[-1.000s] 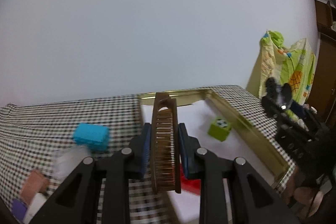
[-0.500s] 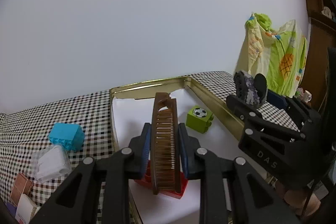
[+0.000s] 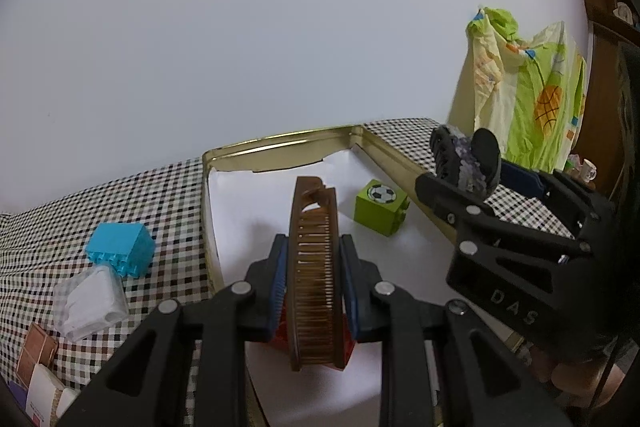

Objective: Organize rigid objects
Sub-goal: 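Carry the shoe and comb to the gold tin and release them inside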

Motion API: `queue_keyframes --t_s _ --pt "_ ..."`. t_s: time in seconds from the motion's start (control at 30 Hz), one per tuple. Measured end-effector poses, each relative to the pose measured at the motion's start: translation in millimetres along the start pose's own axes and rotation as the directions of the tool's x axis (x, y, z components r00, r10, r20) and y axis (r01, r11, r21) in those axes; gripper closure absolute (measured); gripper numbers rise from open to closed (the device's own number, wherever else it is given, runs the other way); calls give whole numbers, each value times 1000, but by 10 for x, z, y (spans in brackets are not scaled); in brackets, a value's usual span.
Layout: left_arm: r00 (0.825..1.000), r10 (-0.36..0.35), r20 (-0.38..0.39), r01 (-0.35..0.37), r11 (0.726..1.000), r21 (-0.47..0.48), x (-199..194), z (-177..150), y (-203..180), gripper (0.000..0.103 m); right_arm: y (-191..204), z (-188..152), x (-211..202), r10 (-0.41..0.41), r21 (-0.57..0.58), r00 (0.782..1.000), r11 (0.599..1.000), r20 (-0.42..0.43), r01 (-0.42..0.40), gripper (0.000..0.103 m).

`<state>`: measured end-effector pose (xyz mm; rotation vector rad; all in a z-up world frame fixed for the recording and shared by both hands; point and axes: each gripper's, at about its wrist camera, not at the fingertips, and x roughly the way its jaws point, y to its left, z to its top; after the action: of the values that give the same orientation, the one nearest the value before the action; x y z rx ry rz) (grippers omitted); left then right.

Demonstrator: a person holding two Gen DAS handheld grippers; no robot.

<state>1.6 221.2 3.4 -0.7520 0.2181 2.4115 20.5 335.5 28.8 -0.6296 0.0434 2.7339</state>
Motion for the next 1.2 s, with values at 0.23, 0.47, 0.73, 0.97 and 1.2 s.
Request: queue_keyframes --t_s 0.23,0.47,0.73,0.97,1.2 --pt "1000 1 -19 -1 1000 -5 43 -4 7 80 -53 -3 35 8 6 1000 1000 -15 -8 37" --pt "999 12 -40 -12 1000 5 89 -18 -11 80 -71 0 62 26 9 999 1000 -29 -26 37" --pt "998 23 -51 -23 1000 5 112 -14 -2 80 -80 -13 58 33 18 999 999 -29 -33 35" --pt "998 44 -53 -45 999 -13 91 -3 20 65 -170 -26 17 26 86 1000 996 -3 -26 28" --pt "997 65 49 -64 998 -16 -98 44 7 1 -292 -11 -91 -5 171 997 985 71 -7 27"
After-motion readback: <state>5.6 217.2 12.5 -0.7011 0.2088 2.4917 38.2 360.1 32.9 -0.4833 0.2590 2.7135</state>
